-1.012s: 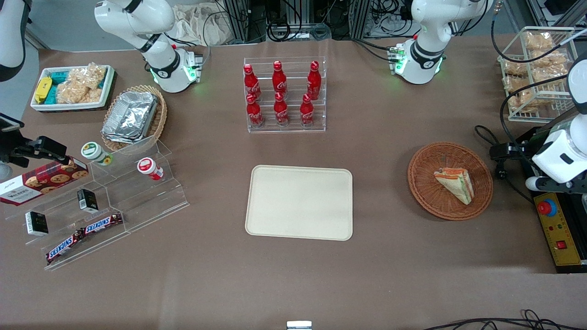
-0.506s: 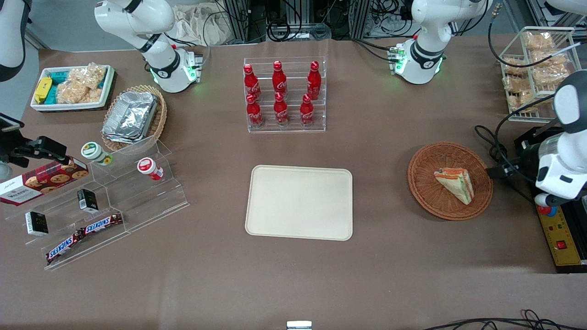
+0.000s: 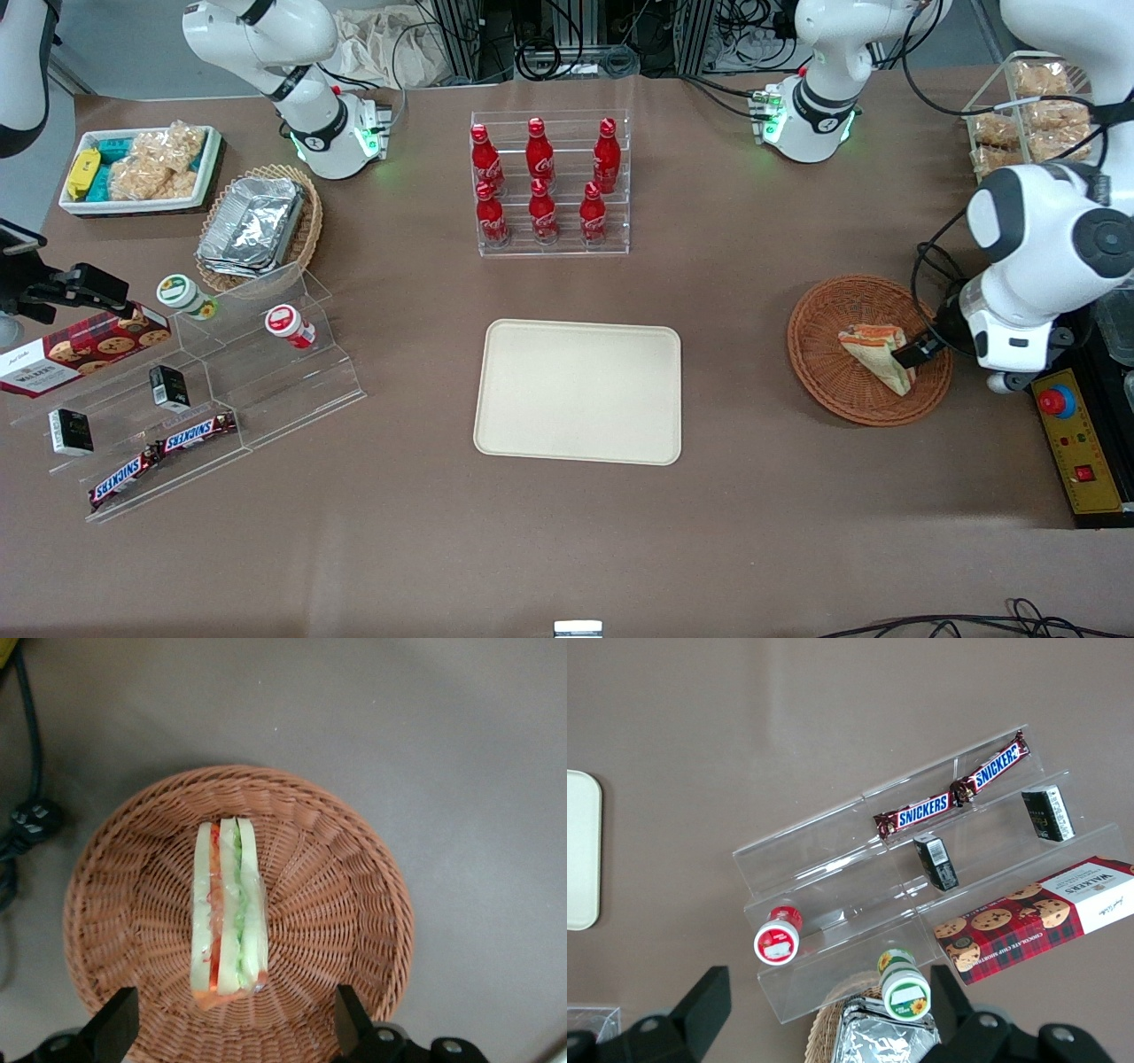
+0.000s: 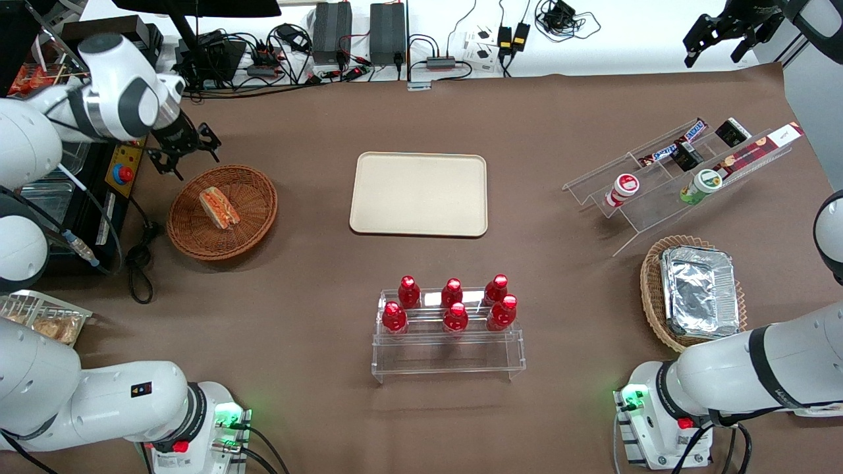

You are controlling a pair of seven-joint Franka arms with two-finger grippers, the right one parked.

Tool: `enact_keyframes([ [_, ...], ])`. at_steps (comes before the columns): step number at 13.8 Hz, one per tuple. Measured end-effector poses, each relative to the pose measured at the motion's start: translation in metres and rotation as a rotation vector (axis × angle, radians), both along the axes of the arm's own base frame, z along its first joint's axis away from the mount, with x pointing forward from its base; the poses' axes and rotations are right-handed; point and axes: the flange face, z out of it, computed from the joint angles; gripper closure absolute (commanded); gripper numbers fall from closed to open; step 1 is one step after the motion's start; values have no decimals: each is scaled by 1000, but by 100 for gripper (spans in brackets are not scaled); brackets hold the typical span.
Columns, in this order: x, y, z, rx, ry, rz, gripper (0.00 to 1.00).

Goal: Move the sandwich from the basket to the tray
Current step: 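Lower the open left gripper around the triangular sandwich, then close the left gripper on the sandwich and lift it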

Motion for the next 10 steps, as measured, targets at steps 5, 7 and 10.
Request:
enact_keyframes([
  [5,-13,13,-48,-8,12,60,1],
  [7,-14,20,-57,-9,29,76,1],
  [10,-15,23,-68,-10,47,114,1],
])
